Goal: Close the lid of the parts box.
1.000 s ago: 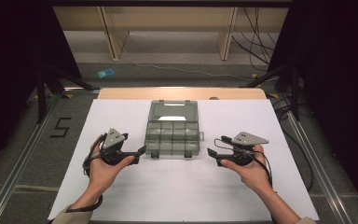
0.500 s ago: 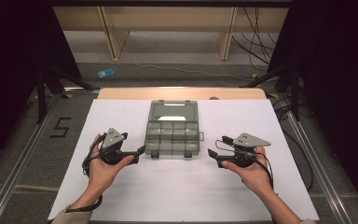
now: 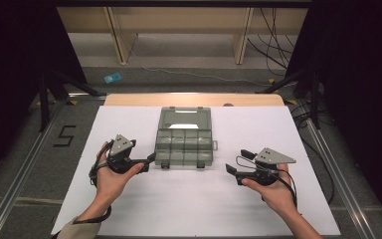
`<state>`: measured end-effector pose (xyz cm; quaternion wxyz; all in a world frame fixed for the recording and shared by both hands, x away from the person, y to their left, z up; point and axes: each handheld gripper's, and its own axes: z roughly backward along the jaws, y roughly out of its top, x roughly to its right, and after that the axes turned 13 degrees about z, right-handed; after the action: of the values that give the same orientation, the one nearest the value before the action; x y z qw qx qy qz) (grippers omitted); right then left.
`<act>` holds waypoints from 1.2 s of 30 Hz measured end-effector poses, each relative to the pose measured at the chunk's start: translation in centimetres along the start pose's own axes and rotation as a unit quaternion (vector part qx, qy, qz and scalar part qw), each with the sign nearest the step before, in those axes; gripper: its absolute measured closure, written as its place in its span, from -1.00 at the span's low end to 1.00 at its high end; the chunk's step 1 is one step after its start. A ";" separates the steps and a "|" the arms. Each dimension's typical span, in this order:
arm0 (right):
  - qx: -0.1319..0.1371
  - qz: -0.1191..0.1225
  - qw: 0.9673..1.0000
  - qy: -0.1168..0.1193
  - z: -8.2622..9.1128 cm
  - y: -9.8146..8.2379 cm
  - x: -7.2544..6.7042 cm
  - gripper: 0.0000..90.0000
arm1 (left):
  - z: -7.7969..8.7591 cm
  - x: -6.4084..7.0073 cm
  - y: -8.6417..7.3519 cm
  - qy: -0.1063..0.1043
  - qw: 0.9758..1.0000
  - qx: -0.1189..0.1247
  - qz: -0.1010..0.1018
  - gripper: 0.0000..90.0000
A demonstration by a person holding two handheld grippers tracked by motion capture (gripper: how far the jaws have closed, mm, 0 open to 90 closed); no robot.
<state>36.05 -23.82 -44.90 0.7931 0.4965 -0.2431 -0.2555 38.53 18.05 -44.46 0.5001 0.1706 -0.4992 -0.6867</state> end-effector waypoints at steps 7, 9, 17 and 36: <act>0.003 0.006 1.000 -0.002 -0.1 0.1 -0.1 -0.53 | 0.1 0.0 -0.2 -0.002 1.000 -0.001 -0.001 -0.75; -0.010 0.005 1.000 0.001 0.0 0.1 -0.2 -0.53 | 0.1 -0.1 -0.3 -0.002 1.000 -0.001 0.004 -0.75; -0.001 0.008 1.000 0.002 -0.2 0.1 -0.3 -0.54 | 0.1 0.0 -0.2 -0.001 1.000 -0.001 -0.003 -0.74; -0.017 -0.003 1.000 0.006 -0.2 0.3 -0.6 -0.54 | -3.2 -0.8 3.1 0.015 1.000 -0.009 0.012 -0.63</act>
<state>35.76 -23.16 -44.82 0.8024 0.4850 -0.2323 -0.2587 42.87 17.12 -43.43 0.5175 0.1699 -0.4874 -0.6825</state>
